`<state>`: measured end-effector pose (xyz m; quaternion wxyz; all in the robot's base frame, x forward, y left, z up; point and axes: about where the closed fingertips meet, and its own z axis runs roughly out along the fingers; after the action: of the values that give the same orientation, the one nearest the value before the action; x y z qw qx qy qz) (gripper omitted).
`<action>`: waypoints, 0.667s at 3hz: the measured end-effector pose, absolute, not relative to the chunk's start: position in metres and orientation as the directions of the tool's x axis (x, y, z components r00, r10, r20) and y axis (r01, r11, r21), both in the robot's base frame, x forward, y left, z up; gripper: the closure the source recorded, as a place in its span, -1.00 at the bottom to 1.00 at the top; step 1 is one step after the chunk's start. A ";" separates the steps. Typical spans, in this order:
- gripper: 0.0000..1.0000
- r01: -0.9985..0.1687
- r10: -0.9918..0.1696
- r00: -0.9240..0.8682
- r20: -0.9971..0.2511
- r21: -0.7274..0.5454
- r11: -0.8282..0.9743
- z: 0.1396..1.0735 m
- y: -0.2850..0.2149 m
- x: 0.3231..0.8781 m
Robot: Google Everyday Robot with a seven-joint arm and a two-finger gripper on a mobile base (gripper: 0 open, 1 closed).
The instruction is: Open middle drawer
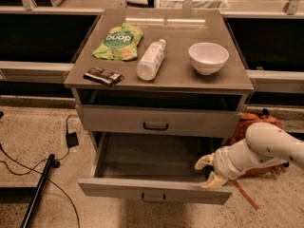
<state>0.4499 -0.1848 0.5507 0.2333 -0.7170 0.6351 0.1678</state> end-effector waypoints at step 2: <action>0.76 -0.991 -0.833 0.110 -0.542 -0.125 -0.050 0.523 -0.160 0.492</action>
Offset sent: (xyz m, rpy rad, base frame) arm 0.0698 0.0371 -0.0619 0.0100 -0.0014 -0.0707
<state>0.4919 -0.1598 0.5228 0.2392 -0.7056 0.6464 0.1646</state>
